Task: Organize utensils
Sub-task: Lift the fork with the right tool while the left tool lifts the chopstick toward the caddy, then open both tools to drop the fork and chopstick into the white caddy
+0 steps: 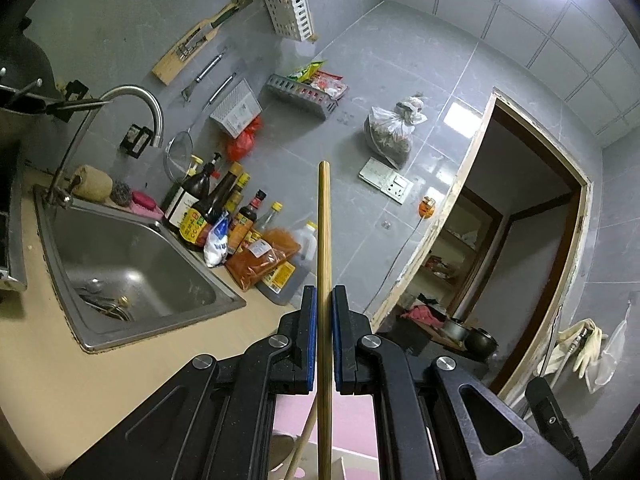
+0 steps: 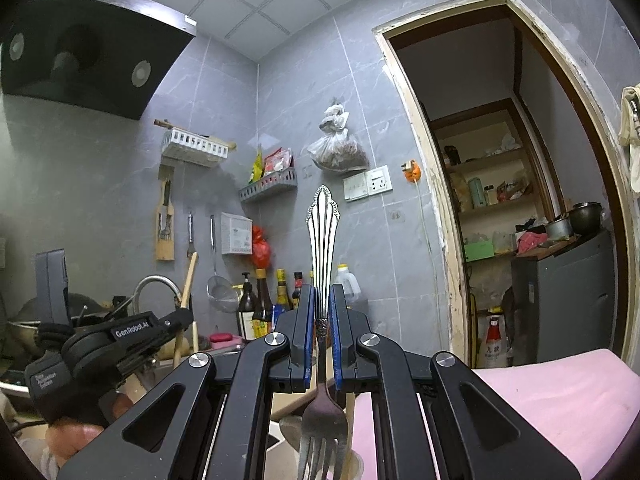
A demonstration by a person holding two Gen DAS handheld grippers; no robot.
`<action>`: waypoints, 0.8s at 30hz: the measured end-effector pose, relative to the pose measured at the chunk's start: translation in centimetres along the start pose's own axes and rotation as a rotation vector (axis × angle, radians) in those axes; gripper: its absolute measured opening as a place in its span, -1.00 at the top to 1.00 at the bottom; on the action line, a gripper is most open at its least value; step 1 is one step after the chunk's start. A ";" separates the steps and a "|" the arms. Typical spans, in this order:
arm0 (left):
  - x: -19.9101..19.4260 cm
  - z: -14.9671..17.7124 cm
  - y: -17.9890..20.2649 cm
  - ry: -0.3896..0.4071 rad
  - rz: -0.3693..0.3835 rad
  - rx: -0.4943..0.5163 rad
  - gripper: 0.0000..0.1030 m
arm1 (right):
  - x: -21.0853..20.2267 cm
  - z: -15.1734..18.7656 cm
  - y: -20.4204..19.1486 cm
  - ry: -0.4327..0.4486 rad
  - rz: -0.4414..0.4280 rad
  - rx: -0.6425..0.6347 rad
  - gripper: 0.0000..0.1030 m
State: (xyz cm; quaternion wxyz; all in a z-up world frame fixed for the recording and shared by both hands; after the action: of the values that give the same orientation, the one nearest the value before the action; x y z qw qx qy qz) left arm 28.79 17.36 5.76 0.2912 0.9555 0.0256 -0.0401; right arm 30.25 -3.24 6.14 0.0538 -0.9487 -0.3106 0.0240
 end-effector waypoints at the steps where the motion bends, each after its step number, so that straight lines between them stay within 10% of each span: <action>1: 0.0 0.1 0.0 -0.003 0.002 0.002 0.91 | 0.0 0.1 0.0 -0.003 0.001 -0.003 0.90; 24: -0.9 6.3 4.2 -0.086 0.008 0.355 0.91 | 0.7 2.8 -0.3 -0.114 -0.047 -0.028 0.88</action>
State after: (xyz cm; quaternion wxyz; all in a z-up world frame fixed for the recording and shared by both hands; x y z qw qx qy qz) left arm 27.78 10.33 2.93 0.1188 0.9894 0.0020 -0.0836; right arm 30.41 -2.35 3.35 0.0231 -0.9390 -0.3355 0.0723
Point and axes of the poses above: each gripper's, at about its wrist camera, not at the fingertips, and x roughly the way its jaws point, y to its right, z to its underside, the point moved 10 cm from there along x, roughly the way its jaws point, and after that the axes turned 10 degrees about -y, right-handed, at the moved point
